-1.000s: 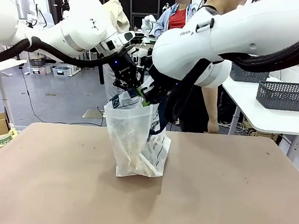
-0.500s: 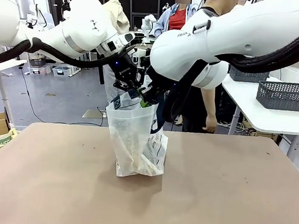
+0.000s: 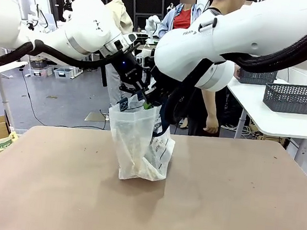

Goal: Transfer purchased items from the store into the shopping bag.
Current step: Move the Reusable shopping bag to the right side of the table.

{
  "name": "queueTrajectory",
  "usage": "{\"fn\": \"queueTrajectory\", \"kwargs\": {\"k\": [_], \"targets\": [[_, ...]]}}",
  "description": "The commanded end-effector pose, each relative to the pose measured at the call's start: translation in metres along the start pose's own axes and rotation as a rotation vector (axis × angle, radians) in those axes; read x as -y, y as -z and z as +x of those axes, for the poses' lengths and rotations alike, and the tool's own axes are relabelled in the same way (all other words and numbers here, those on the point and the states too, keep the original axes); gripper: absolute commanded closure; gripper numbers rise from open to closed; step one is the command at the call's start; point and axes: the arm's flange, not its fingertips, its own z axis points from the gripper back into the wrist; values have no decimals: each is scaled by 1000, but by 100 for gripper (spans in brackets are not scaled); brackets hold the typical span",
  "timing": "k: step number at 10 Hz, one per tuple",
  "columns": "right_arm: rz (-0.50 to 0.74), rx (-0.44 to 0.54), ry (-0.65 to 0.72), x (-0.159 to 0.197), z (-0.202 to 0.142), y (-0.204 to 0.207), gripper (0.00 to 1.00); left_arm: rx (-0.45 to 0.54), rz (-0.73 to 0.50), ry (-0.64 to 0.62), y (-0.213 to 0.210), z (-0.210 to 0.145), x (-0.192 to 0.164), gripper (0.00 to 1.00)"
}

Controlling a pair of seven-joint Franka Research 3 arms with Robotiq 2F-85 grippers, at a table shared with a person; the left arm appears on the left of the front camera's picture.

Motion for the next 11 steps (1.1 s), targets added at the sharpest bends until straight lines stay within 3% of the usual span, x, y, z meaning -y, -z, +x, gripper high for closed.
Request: {"fn": "queueTrajectory", "kwargs": {"k": [1, 4, 5, 8, 11], "targets": [[37, 79, 8, 10, 8, 1, 100, 18, -25, -70, 5, -12, 10, 100], [22, 71, 17, 14, 14, 5, 100, 49, -26, -141, 6, -10, 11, 100], [1, 66, 10, 14, 12, 2, 100, 16, -17, -88, 6, -9, 11, 100], [25, 26, 29, 8, 6, 5, 100, 16, -17, -88, 6, -9, 11, 100], [103, 18, 23, 24, 7, 5, 100, 44, -25, -206, -2, -13, 22, 100]]}}
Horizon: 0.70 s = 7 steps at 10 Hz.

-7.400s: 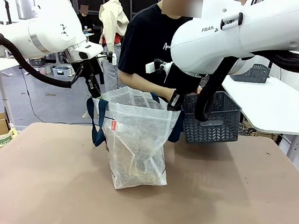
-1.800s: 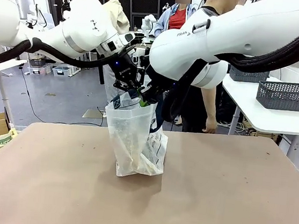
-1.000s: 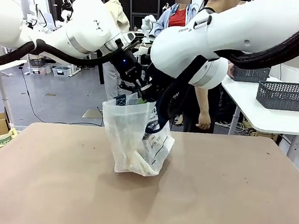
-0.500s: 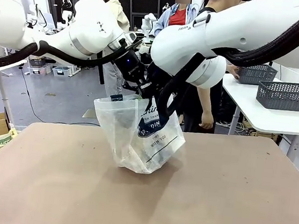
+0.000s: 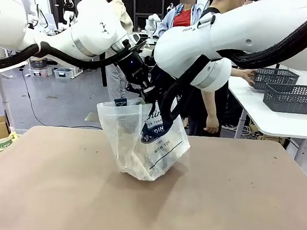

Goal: Transfer purchased items from the store into the shopping bag.
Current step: Move the Reusable shopping bag to the right side of the table.

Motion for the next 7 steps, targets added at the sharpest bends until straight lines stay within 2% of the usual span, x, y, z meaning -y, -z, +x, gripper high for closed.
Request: {"fn": "queueTrajectory", "kwargs": {"k": [1, 3, 7], "targets": [[78, 3, -18, 21, 2, -5, 100, 36, 11, -84, -12, -12, 12, 100], [94, 4, -23, 33, 2, -8, 100, 69, 66, -136, -20, -15, 10, 100], [124, 9, -6, 56, 16, -9, 100, 10, 105, -265, -14, -14, 0, 100]]}}
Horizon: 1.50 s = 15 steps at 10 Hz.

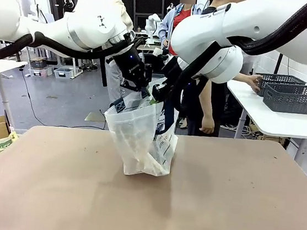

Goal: Transfer purchased items from the store into the shopping bag.
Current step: Move the Reusable shopping bag to the right side of the table.

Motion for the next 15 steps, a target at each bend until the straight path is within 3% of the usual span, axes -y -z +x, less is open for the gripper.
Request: {"fn": "queueTrajectory", "kwargs": {"k": [1, 11, 13, 15], "targets": [[35, 23, -6, 13, 16, 2, 100, -31, -4, -52, 4, -6, 4, 100], [41, -17, -12, 14, 13, 16, 100, -7, 10, -25, 9, 5, -2, 100], [77, 8, -65, 18, 18, 15, 100, 16, 31, -153, 11, 4, 9, 100], [77, 18, -73, 20, 22, 19, 100, -11, 14, -183, 14, 4, 14, 100]]}}
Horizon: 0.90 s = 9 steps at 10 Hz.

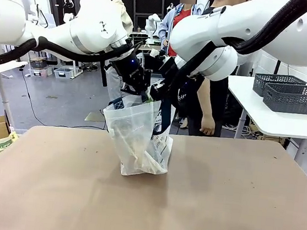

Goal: Transfer purchased items from the store into the shopping bag.
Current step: Move the Reusable shopping bag to the right side of the table.

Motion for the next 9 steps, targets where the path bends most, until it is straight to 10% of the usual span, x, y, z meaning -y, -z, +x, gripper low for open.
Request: {"fn": "queueTrajectory", "kwargs": {"k": [1, 7, 9], "targets": [[31, 40, -24, 7, 11, 4, 100, -15, -2, -50, 2, -10, 14, 100], [45, 18, -31, 5, 15, 14, 100, -8, -13, -17, 3, -19, 15, 100], [44, 15, -36, 5, 14, 13, 100, -15, -34, 41, -2, -19, 14, 69]]}}
